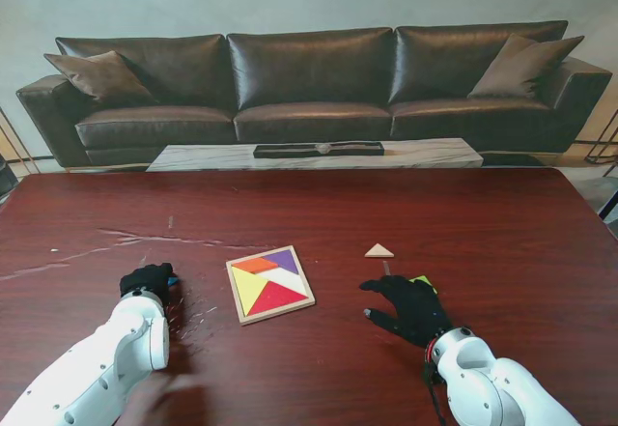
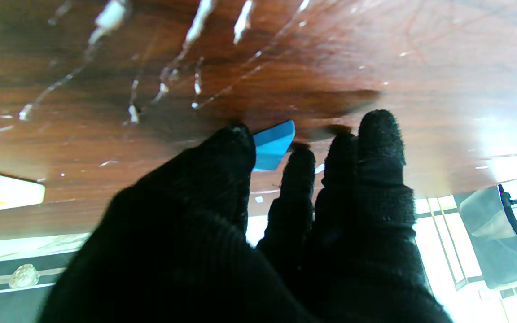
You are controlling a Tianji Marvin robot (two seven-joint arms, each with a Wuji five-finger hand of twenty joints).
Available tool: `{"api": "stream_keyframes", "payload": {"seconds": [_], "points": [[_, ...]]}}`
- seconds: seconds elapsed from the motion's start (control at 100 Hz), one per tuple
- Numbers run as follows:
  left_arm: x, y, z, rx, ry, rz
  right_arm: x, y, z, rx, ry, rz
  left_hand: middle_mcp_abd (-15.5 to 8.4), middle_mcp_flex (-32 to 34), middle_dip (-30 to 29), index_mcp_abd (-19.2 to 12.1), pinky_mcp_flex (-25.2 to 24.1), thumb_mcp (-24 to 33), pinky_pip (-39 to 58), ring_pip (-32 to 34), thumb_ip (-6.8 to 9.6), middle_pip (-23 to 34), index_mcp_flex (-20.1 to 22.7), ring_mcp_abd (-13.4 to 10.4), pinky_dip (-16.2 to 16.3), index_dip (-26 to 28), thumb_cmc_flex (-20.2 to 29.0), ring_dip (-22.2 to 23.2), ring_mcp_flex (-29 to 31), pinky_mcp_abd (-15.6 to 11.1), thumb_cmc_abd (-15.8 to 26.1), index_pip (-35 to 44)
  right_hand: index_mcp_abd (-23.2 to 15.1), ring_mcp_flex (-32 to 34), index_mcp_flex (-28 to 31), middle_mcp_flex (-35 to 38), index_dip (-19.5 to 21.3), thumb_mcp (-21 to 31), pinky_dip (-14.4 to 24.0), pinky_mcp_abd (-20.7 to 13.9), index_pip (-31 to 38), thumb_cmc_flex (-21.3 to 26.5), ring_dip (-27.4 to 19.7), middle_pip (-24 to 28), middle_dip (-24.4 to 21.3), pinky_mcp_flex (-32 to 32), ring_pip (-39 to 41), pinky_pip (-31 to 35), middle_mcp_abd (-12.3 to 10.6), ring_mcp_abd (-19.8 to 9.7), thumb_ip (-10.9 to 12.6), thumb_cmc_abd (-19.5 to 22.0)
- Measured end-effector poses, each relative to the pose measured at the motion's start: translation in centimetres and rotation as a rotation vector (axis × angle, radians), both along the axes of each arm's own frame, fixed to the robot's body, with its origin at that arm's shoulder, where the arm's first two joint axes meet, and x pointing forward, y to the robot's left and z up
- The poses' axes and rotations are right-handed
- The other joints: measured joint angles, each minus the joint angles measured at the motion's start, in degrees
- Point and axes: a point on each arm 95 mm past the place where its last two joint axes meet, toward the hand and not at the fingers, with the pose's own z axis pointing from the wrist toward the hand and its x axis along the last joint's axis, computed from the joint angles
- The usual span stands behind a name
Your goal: Assemble the tangram pieces into a square
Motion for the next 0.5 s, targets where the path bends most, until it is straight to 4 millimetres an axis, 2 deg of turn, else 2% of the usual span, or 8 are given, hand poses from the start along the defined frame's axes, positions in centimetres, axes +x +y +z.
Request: {"api": "stream_keyframes", "payload": {"seconds": [0.09, 0.19, 0.27, 0.36, 0.48, 0.5], "points": [[-0.05, -0.04, -0.17, 0.001, -0.013, -0.001, 0.0, 0.01, 0.0, 0.0, -0.001, 0.0, 0.05, 0.27, 2.6, 0.3, 0.75, 1.23, 0.91, 0.04, 0.0, 1.77, 1.04, -0.01, -0.6, 0.0, 0.0, 1.36, 0.59, -0.11, -1.02, 0.34, 0.0, 0.0, 0.0, 0.0, 0.0, 0.0, 0.0, 0.0, 0.0, 0.0, 0.0, 0.0, 0.0, 0.0, 0.0, 0.0, 0.0, 0.0, 0.0, 0.0], [0.04, -0.11, -0.21, -0.001, -0.027, 0.001, -0.01, 0.02, 0.0, -0.001, -0.001, 0.001, 0.05, 2.3, 9.92, 0.64, 2.19, 1.0, 2.47, 1.39, 0.0, 2.68, 3.37, -0.45, -0.71, -0.16, 0.78, 6.73, 2.38, -0.2, -2.43, 0.7, 0.0, 0.0, 0.0, 0.0, 0.0, 0.0, 0.0, 0.0, 0.0, 0.0, 0.0, 0.0, 0.0, 0.0, 0.0, -0.01, 0.0, 0.0, 0.0, 0.0], [0.12, -0.17, -0.31, -0.002, -0.045, 0.002, -0.02, 0.01, -0.01, -0.001, -0.001, 0.001, -1.02, 4.28, 15.34, 0.79, 3.47, 0.52, 3.35, 2.71, 0.0, 4.05, 5.12, -1.6, -0.71, -0.28, 2.23, 10.8, 3.96, -0.66, -3.58, 0.8, 0.0, 0.0, 0.0, 0.0, 0.0, 0.0, 0.0, 0.0, 0.0, 0.0, 0.0, 0.0, 0.0, 0.0, 0.0, -0.01, 0.0, 0.0, 0.0, 0.0], [0.21, -0.25, -0.42, -0.002, -0.058, 0.004, -0.02, 0.0, -0.01, -0.002, 0.0, 0.001, -1.5, 7.16, 21.13, 1.04, 5.11, -0.66, 4.63, 5.08, 0.0, 4.16, 5.95, -2.11, -0.71, -0.6, 3.6, 13.72, 6.08, -0.7, -3.93, 2.5, -0.01, 0.0, 0.0, 0.0, 0.0, 0.0, 0.0, 0.0, 0.0, 0.0, 0.0, 0.0, 0.0, 0.0, 0.0, -0.01, 0.0, 0.0, 0.0, 0.0], [0.42, -0.34, -0.48, -0.007, -0.067, 0.007, -0.02, -0.02, 0.0, -0.004, 0.0, 0.001, -2.58, 10.7, 28.66, 1.7, 7.15, -2.35, 5.9, 10.47, 0.0, 4.07, 5.97, -4.44, 1.12, -2.04, 5.58, 17.36, 9.13, -1.24, -4.08, 6.66, -0.01, 0.0, 0.0, 0.0, 0.0, 0.0, 0.0, 0.0, 0.0, 0.0, 0.0, 0.0, 0.0, 0.0, 0.0, -0.02, 0.0, 0.0, 0.0, 0.0], [0.45, -0.35, -0.49, -0.009, -0.068, 0.008, -0.02, -0.02, 0.0, -0.004, 0.0, 0.001, -2.65, 10.7, 29.77, 2.0, 7.49, -2.36, 6.01, 12.38, 0.0, 4.07, 5.97, -5.64, 1.21, -2.19, 5.65, 17.71, 9.86, -1.3, -4.08, 7.31, -0.01, 0.0, 0.0, 0.0, 0.0, 0.0, 0.0, 0.0, 0.0, 0.0, 0.0, 0.0, 0.0, 0.0, 0.0, -0.02, 0.0, 0.0, 0.0, 0.0]]}}
